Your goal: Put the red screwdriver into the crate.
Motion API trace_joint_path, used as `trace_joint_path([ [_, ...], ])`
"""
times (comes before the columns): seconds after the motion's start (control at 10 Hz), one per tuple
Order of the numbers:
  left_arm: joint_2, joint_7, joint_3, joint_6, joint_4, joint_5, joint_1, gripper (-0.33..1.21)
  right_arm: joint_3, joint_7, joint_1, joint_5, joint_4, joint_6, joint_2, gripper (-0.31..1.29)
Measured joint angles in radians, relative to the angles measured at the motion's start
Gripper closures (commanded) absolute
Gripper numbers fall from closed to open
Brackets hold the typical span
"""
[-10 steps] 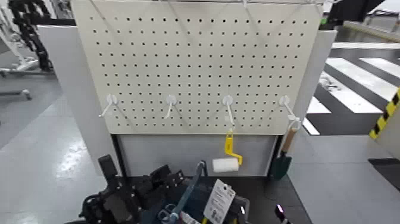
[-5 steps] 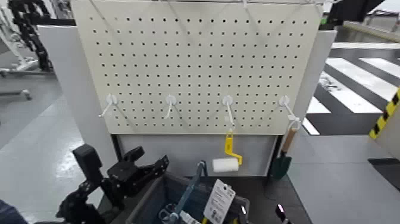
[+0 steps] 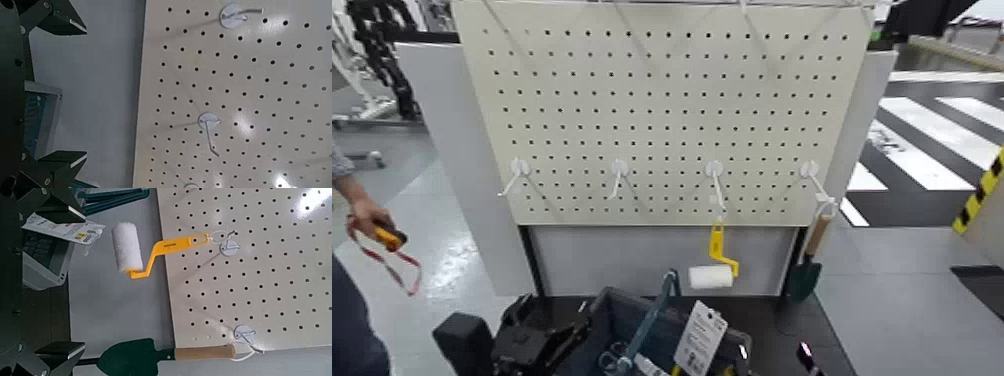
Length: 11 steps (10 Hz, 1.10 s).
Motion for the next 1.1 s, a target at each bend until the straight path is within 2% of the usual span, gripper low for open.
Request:
trace_joint_path([
  [0.3, -0.05, 0.069, 0.015, -0.081, 0.005, -0.118, 0.084, 0.18, -0.002, 0.0, 0.001, 0.001, 0.0, -0.002, -0.001, 0.16],
  [0.6, -0.047, 0.174, 0.003, -0.115, -0.015, -0.155, 0.146, 0.18, -0.007, 0.0, 0.006, 0.004, -0.002, -0.002, 0.0, 0.16],
  [1.1, -0.029, 0.179, -0.016, -0.087, -0.037, -0.166, 0.158, 0.18, -0.01, 0.002, 0.009, 0.018, -0.007, -0.007, 0.004, 0.16],
])
